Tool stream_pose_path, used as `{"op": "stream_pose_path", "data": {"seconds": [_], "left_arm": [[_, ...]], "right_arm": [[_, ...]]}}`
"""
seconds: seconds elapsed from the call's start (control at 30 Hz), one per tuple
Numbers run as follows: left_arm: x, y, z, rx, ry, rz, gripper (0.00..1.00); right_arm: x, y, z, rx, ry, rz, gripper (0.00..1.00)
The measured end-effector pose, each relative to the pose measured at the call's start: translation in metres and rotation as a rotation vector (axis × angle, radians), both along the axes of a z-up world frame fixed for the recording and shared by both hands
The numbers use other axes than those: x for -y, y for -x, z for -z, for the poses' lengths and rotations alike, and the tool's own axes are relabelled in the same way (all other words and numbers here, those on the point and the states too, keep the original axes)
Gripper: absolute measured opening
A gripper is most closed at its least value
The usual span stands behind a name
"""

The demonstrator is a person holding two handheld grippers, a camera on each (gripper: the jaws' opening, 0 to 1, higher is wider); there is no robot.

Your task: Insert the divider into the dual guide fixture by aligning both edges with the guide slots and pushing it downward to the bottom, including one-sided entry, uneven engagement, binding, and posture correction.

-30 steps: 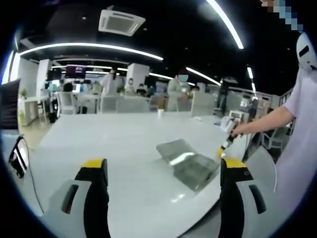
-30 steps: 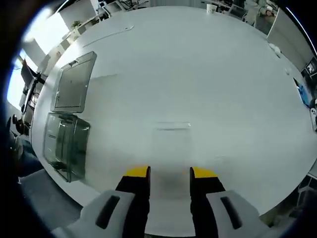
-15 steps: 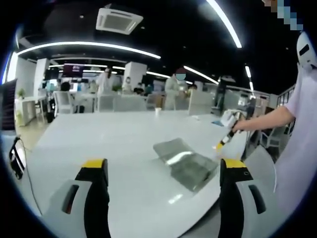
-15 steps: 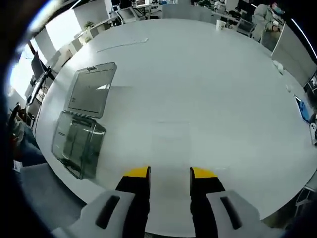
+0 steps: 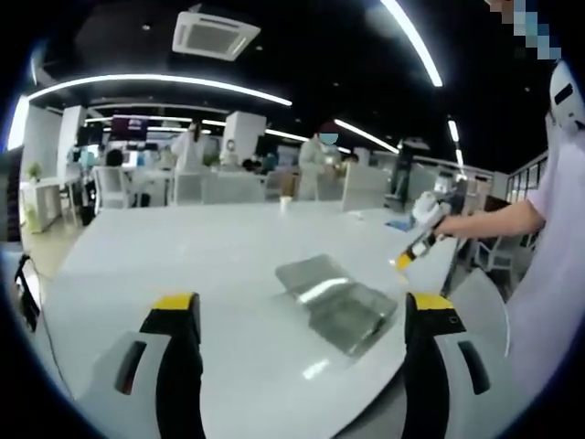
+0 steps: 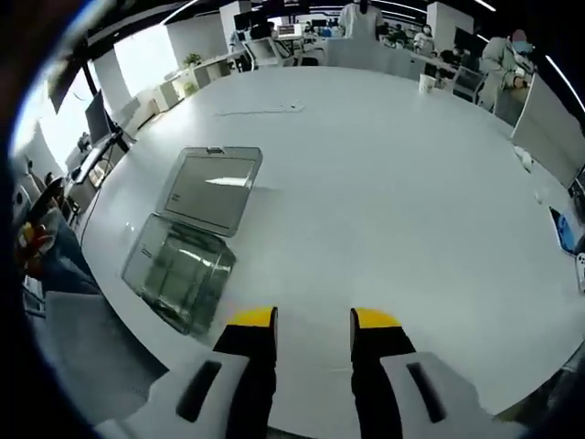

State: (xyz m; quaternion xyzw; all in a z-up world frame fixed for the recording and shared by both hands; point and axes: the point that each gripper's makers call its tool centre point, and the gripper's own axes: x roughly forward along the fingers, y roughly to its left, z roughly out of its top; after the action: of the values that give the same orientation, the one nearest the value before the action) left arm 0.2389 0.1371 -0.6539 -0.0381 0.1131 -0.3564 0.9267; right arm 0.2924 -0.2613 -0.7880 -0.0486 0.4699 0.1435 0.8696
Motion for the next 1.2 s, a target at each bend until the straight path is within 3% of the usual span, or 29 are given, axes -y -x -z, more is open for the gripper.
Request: {"op": "stream_pose_path", "data": {"seconds": [0.57, 0.8, 1.0, 1.2], "left_arm": [[0.036, -0.013, -0.007, -0.009, 0.067, 0.07, 0.84], [0.066, -0.015, 0.004, -0.04, 0.082, 0.13, 0.81], [0.088, -0.018, 0.013, -0.085, 0.109, 0.184, 0.71], [0.122, -0.021, 0.012, -0.104, 0.153, 0.247, 0.68]], "right_arm": [[-0.06, 0.001, -0.042, 0.192, -0.036, -0.188, 0.27], [-0.085, 0.005, -0.047, 0.229, -0.03, -0.257, 0.27], [-0.099, 0.007, -0.054, 0.258, -0.031, -0.301, 0.27], [-0.114, 0.012, -0.062, 0.292, -0.016, -0.358, 0.27]]}}
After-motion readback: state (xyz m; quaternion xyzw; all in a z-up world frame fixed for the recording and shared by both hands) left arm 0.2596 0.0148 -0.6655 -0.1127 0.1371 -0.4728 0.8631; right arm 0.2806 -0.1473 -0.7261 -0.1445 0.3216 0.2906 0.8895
